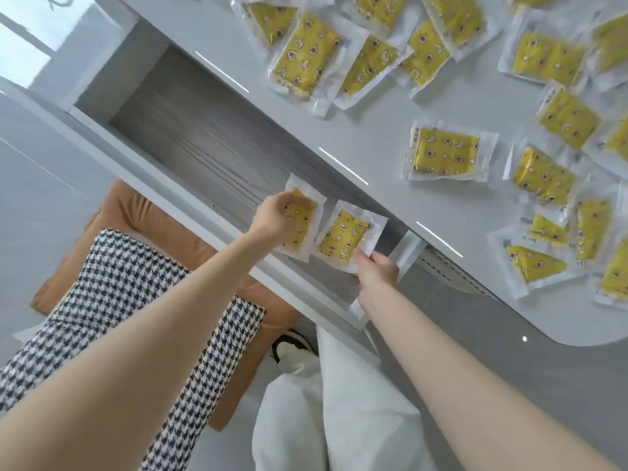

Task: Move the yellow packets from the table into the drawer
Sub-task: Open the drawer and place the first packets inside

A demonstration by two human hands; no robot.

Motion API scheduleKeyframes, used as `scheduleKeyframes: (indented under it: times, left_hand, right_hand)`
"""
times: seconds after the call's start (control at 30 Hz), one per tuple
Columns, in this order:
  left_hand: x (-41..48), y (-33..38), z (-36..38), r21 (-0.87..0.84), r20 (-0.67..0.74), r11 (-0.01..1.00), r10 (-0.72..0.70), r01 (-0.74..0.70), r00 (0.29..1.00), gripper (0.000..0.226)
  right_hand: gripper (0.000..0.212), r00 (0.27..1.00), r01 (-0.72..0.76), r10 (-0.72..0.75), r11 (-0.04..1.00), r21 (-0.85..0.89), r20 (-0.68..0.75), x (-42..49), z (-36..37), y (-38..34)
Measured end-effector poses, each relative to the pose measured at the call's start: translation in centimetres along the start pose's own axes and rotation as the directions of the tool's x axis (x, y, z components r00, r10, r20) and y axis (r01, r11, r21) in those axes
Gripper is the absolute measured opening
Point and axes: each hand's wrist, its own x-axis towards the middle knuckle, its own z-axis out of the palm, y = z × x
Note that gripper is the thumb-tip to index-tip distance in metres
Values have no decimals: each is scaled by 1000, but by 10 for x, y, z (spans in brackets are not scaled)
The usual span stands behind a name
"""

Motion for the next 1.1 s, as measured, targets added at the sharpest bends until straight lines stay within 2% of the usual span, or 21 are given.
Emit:
scheduleKeyframes:
  times: [0.1, 0.23, 0.3, 0.4, 0.47, 0.5, 0.53, 0.6, 0.67, 0.73, 0.83, 0.93, 1.0, 1.1]
  left_hand:
    - [24, -4, 16, 38, 26, 999, -17, 16, 1000, 63]
    - [46, -12, 33, 57, 45, 998, -19, 16, 999, 62]
    - [51, -20, 38, 130, 25, 991, 11, -15, 1000, 57]
    - [48, -29, 35, 253, -37, 965, 76, -65, 996, 54]
    - [42, -32, 30, 390, -38, 916, 122, -98, 992, 61]
    - [39, -34, 28, 471, -6, 874, 143, -123, 990, 67]
    - [38, -37, 29, 548, 38, 822, 158, -153, 987, 75]
    - [37, -43, 30, 683, 106, 702, 176, -200, 979, 89]
    - [38, -49, 33, 790, 145, 557, 235, -255, 961, 96]
    - [41, -53, 35, 859, 202, 405, 294, -313, 934, 97]
    - [45, -55, 38, 900, 266, 266, 293, -346, 918, 101]
    - [52, -59, 38, 928, 271, 175, 285, -328, 920, 110]
    - [56, -60, 36, 936, 280, 127, 292, -327, 914, 112]
    - [61, -56, 32, 930, 308, 112, 276, -349, 911, 111]
  right_hand:
    - [32, 997, -36, 38, 999, 27, -69, 21, 11, 1]
    - [22, 989, -26, 23, 999, -19, -146, 39, 19, 3]
    - [31, 984, -11, 4, 999, -42, -178, 43, 20, 6]
    - [51, 987, 53, -72, 990, -133, -142, 41, 16, 13]
    - [61, 982, 153, -179, 944, -292, -63, 30, 13, 18]
    - [64, 958, 250, -286, 868, -429, -22, 25, 11, 21]
    - [66, 905, 368, -425, 736, -568, 35, 21, 9, 25]
    - [71, 727, 573, -646, 383, -725, 233, 19, 8, 29]
    - [78, 602, 656, -671, 108, -747, 432, 27, 11, 27]
    - [86, 557, 669, -607, -79, -740, 568, 39, 17, 21]
    - [87, 546, 654, -527, -216, -725, 651, 57, 27, 16]
    - [81, 580, 626, -489, -243, -741, 651, 69, 31, 21]
    - [84, 598, 605, -466, -272, -749, 652, 74, 30, 25]
    - [90, 595, 588, -481, -287, -757, 644, 79, 25, 27]
